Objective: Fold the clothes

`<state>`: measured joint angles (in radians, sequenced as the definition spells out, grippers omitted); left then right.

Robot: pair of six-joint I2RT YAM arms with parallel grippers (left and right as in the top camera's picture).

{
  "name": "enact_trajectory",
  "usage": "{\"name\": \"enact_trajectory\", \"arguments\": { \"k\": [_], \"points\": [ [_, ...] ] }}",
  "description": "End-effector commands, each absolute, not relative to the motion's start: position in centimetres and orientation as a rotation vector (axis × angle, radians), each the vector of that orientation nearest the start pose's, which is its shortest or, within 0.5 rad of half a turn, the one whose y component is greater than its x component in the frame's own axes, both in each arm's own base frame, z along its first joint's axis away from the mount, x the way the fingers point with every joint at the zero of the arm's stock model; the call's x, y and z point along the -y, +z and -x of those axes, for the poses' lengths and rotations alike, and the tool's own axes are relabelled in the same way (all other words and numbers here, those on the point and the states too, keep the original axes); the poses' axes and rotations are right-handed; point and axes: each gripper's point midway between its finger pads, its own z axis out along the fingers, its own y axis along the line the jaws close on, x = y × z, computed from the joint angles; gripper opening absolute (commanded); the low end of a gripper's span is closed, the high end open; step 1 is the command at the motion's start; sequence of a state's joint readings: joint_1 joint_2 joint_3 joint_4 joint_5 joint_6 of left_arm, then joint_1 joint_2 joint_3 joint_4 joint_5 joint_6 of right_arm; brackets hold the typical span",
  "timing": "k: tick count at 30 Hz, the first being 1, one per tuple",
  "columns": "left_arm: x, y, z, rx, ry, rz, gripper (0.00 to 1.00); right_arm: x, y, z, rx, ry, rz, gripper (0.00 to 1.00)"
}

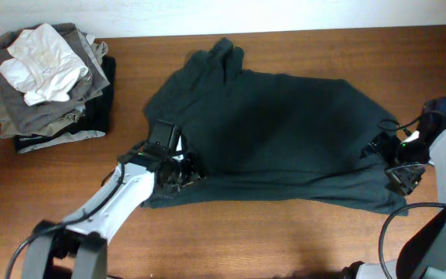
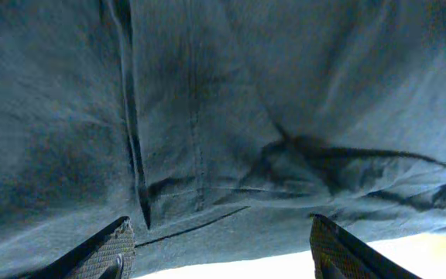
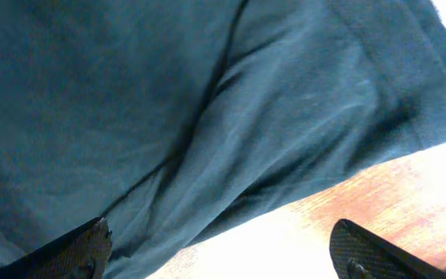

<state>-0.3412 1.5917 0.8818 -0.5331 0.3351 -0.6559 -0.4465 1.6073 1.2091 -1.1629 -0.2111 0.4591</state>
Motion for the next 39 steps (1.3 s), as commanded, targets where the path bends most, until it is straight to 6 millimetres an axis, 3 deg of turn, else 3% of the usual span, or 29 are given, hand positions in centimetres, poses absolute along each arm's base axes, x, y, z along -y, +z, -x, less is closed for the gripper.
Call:
{"name": "enact_trajectory", "arguments": {
  "k": [1, 12, 15, 20, 24, 25, 27, 33, 39],
  "points": [
    [17.1, 4.1, -29.0, -2.928, -0.729, 0.384, 0.72, 8.9, 9.8, -27.2, -2.815, 0.282, -1.31, 0.94],
    [17.0, 2.2, -28.7, -2.98, -0.702, 0.403, 0.69, 9.1, 9.8, -27.0, -2.821, 0.259, -1.313, 0.93],
    [17.3, 2.4, -29.3, -2.949, -0.719, 0.389, 0.65, 9.6, 9.7, -26.7, -2.824, 0.208, -1.315, 0.94],
    [17.4, 2.6, -29.8, -2.929, -0.729, 0.381, 0.45, 9.8, 9.6, -26.7, -2.824, 0.191, -1.316, 0.94],
    [17.4, 2.6, -29.8, -2.929, -0.728, 0.38, 0.2, 9.8, 9.6, -26.7, -2.824, 0.192, -1.316, 0.94],
    [17.4, 2.6, -29.8, -2.928, -0.729, 0.38, 0.1, 9.8, 9.6, -26.7, -2.824, 0.192, -1.316, 0.94],
    [17.5, 2.7, -30.1, -2.913, -0.736, 0.373, 0.01, 9.8, 9.6, -26.7, -2.824, 0.192, -1.316, 0.94],
    [18.5, 4.3, -32.7, -2.805, -0.787, 0.328, 0.01, 9.8, 9.6, -26.7, -2.824, 0.191, -1.316, 0.94],
    [19.8, 7.5, -37.3, -2.571, -0.855, 0.237, 0.01, 9.8, 9.6, -26.7, -2.824, 0.192, -1.315, 0.93]
  ]
}}
